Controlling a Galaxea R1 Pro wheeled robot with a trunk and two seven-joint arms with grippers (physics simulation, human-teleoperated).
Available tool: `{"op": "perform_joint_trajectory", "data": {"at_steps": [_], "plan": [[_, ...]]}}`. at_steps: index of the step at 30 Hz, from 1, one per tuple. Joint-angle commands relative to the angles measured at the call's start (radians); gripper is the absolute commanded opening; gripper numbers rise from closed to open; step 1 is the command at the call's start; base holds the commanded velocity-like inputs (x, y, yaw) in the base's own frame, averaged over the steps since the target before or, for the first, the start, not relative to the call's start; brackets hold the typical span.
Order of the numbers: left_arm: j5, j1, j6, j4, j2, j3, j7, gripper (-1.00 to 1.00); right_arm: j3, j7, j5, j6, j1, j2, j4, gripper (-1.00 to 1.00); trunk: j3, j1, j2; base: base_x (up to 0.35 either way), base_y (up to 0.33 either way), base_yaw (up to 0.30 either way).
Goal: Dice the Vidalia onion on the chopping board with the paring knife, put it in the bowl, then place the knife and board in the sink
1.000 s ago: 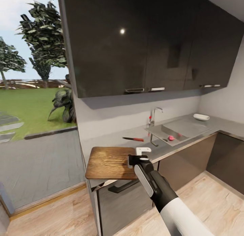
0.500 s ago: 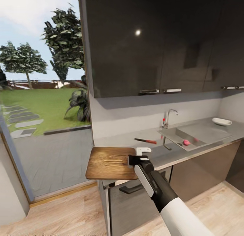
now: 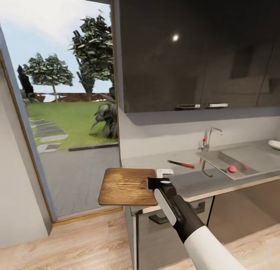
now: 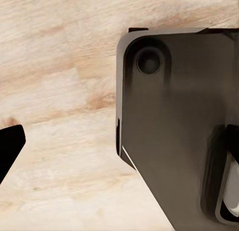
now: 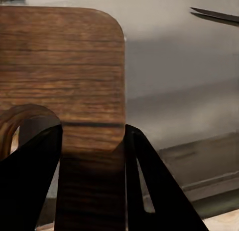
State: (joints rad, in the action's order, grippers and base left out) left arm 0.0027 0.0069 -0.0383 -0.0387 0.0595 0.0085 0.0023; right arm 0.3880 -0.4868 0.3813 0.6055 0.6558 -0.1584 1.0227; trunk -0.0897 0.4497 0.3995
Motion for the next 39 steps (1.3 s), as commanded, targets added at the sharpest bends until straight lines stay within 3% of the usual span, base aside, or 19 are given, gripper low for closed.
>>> {"op": "perform_joint_trajectory", "data": {"at_steps": [1,15,36,39], "plan": [[0.0,0.001,-0.002,-0.001,0.0,0.001,0.0,1.0,0.003,-0.01,0.009,0.0,0.001,0.0,0.001,-1.0,0.0,0.0,0.001,0.0,0.0,0.24],[0.0,0.001,-0.002,-0.001,0.0,0.001,0.0,1.0,0.002,-0.01,0.009,0.0,0.001,0.001,0.001,-1.0,-0.006,0.0,0.001,0.0,0.0,0.216],[0.0,0.001,-0.002,-0.001,0.0,0.001,0.0,1.0,-0.001,-0.012,0.006,0.0,0.001,0.008,0.002,-1.0,-0.007,0.0,0.001,0.0,0.0,0.012],[0.0,0.001,-0.002,-0.001,0.0,0.001,0.0,1.0,-0.003,-0.012,0.007,0.0,0.001,0.024,0.002,-1.0,-0.007,0.0,0.001,0.0,0.0,0.0]]}}
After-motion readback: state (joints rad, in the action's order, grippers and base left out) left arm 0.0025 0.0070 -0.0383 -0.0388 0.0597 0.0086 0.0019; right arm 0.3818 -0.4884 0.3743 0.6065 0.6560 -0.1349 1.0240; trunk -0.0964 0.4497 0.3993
